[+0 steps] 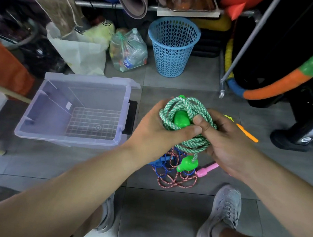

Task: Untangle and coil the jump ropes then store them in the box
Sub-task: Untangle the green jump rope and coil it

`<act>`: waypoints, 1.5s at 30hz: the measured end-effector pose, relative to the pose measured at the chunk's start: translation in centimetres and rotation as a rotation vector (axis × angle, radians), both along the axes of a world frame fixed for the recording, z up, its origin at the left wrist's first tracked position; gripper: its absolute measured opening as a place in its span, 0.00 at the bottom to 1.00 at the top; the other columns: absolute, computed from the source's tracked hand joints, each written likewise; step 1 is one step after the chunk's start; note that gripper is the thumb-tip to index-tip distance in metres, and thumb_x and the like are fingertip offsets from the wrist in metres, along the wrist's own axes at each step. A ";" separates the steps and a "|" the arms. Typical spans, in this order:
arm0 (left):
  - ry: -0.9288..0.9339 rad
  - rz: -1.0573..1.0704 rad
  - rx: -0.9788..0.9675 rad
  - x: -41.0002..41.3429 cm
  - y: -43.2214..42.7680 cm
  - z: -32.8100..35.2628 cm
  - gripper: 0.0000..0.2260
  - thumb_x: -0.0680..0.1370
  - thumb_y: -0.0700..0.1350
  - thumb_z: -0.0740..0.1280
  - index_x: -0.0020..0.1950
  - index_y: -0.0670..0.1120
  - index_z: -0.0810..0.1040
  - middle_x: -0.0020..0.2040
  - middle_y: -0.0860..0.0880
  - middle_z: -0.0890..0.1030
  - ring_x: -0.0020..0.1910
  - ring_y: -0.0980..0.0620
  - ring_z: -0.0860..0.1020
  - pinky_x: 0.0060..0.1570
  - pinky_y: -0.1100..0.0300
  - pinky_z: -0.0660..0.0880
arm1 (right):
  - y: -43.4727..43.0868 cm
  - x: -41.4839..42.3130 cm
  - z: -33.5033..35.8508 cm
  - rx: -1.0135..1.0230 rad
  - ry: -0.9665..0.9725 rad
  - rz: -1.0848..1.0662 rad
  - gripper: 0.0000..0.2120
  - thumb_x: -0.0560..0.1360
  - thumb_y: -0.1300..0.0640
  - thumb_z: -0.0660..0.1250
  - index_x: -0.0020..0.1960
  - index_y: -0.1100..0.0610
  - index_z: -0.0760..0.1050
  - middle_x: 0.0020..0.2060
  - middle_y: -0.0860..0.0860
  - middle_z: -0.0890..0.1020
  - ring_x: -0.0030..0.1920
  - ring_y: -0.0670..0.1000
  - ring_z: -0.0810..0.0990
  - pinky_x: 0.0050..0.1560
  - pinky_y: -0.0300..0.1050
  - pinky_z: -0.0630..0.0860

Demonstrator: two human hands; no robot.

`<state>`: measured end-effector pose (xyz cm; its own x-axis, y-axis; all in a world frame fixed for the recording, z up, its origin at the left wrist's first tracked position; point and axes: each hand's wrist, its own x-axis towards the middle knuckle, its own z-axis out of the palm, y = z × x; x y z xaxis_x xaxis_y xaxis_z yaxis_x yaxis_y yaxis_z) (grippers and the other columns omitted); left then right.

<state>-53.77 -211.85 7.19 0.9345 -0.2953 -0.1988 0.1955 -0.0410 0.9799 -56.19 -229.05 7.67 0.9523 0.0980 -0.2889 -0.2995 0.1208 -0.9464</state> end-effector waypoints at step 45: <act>0.645 0.244 -0.691 2.5 0.6 2.1 0.08 0.79 0.28 0.56 0.49 0.36 0.73 0.44 0.40 0.76 0.40 0.48 0.77 0.42 0.54 0.80 | -1.0 0.0 0.0 -0.939 -0.345 -0.057 0.16 0.77 0.43 0.65 0.40 0.52 0.66 0.27 0.48 0.73 0.33 0.47 0.73 0.31 0.41 0.67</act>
